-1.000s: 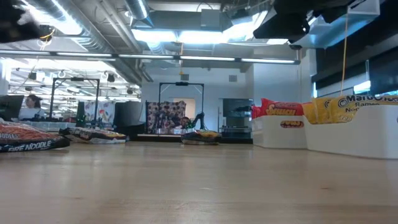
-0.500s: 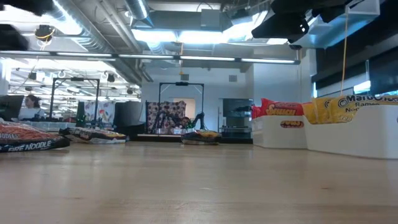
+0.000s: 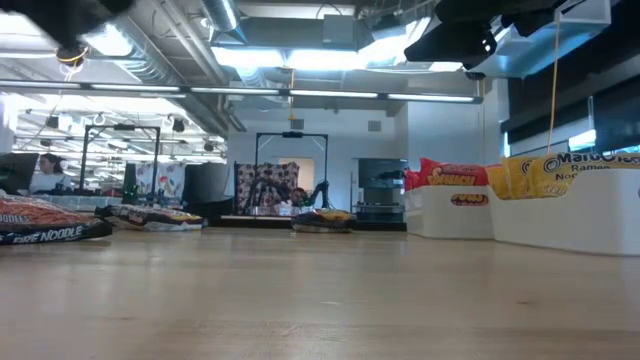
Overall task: Sort Maruchan noodles
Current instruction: Put the yellow noodle pack into the middle white bin
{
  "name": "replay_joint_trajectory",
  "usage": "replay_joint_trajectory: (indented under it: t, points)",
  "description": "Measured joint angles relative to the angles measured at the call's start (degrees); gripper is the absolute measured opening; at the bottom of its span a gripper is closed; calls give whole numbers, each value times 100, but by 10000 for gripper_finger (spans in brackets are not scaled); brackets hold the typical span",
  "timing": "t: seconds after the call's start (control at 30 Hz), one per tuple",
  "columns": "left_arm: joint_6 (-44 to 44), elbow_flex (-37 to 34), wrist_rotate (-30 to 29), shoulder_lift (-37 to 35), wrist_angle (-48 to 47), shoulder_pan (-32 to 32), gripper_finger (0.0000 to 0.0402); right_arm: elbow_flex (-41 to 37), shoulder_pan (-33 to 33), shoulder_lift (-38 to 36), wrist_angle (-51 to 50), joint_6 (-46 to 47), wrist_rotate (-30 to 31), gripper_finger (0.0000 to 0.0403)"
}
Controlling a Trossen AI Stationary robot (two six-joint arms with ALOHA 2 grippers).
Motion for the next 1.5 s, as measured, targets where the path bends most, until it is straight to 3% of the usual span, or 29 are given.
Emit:
replay_joint_trajectory:
  t: [0.17,0.37,0.73,0.9,1.17,1.5]
  points:
    - [-1784,967,751,411,-1644,-552,153,0,0,-1,-26,0,0,284]
    - [-3789,1388,2014,1014,-2238,-1377,153,0,0,1,-27,0,2,284]
    - [-4948,1390,2570,1925,-2799,-2362,153,2,0,70,-26,2,521,284]
    - [-4946,1390,2244,2120,-3048,-2487,153,1,0,367,-35,36,590,284]
    - [-4915,1388,1098,2172,-3277,-2420,151,0,0,882,-39,335,560,284]
    - [-4611,947,670,2196,-2762,-2362,95,0,0,926,151,326,544,284]
